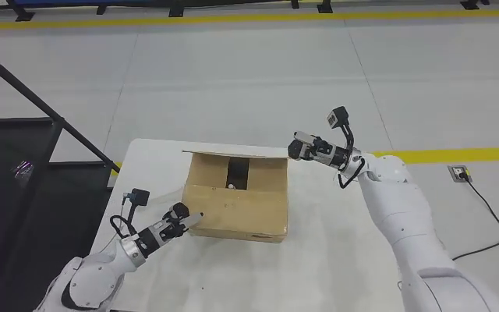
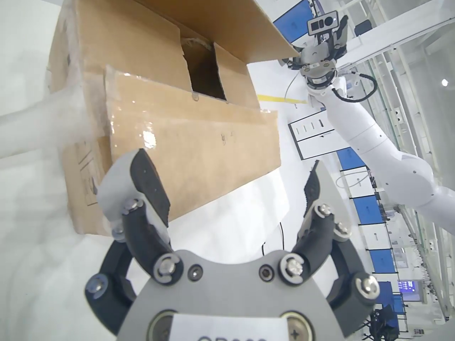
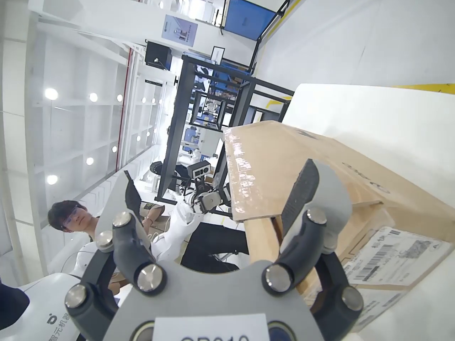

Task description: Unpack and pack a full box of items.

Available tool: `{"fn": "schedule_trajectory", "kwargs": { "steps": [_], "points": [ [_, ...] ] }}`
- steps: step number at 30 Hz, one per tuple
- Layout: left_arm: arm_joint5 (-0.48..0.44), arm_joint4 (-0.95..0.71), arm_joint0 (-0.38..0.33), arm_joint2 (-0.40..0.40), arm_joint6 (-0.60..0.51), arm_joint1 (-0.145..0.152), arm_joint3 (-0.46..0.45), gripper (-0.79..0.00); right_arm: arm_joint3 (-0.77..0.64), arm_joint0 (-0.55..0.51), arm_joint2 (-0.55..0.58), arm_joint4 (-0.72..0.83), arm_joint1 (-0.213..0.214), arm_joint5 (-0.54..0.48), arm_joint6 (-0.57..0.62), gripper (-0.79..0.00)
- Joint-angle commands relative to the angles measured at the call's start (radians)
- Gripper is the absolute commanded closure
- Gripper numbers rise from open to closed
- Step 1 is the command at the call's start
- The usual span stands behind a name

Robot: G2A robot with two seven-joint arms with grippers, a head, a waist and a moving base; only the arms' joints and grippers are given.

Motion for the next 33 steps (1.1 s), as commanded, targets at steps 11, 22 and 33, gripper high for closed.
{"fn": "schedule_trajectory", "kwargs": {
  "steps": [11,22,33],
  "points": [
    [0.016,0.04,-0.03,0.043,0.012,-0.01,0.017,-0.785,-0.153,-0.084,-0.036,-0.004,0.027,0.129,0.103,-0.785],
    [0.019,0.074,-0.041,0.065,0.014,-0.017,0.016,-0.785,-0.336,-0.204,-0.075,-0.049,0.043,0.271,0.06,-0.785],
    [0.028,0.115,-0.033,0.06,0.06,-0.022,0.007,-0.785,-0.42,-0.273,-0.102,-0.054,0.053,0.353,0.004,-0.785]
  ]
}}
